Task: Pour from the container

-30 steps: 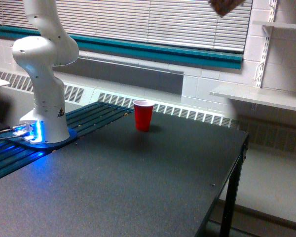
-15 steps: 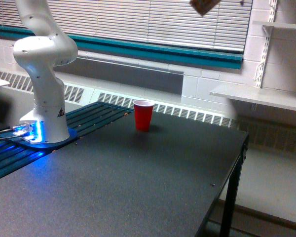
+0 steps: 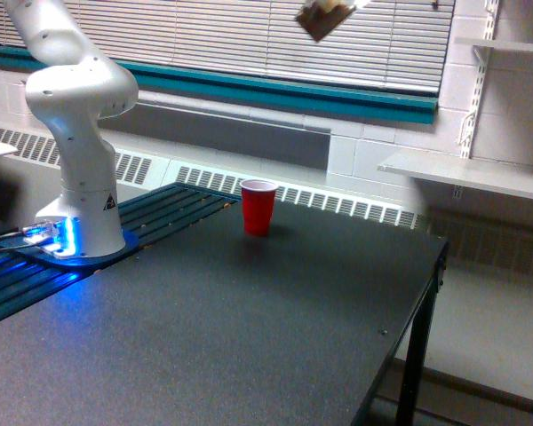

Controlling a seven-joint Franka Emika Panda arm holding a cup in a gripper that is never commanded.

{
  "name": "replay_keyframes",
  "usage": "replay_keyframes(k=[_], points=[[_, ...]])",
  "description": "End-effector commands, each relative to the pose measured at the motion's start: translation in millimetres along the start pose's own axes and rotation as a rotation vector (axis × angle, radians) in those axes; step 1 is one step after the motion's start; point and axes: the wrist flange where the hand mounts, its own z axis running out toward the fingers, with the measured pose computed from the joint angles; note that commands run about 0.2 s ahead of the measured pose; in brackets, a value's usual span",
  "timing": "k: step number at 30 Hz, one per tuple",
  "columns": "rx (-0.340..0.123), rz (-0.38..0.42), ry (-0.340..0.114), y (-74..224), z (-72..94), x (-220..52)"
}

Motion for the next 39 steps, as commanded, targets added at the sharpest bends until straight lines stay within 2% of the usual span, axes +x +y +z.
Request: replay_keyframes(k=[1, 2, 5, 12, 15, 18, 21, 36, 39], points=[[-0.03, -0.074, -0.016, 20.7, -8.4, -23.7], [-0.042, -0.07, -0.036, 27.0, -9.8, -35.0], [-0.05, -0.076, -0.041, 27.7, -10.8, -42.6], [-0.079, -0.073, -0.066, 25.4, -9.8, -92.3], [-0.09, -0.078, -0.065, 23.8, -9.5, -115.6], [-0.093, -0.066, -0.083, 28.0, -8.7, -136.1], [-0.099, -0.065, -0.075, 25.2, -13.2, -150.9], [-0.168, -0.013, -0.099, 15.2, 7.7, -216.7], [-0.173, 0.006, -0.116, 17.1, 12.4, -228.4]])
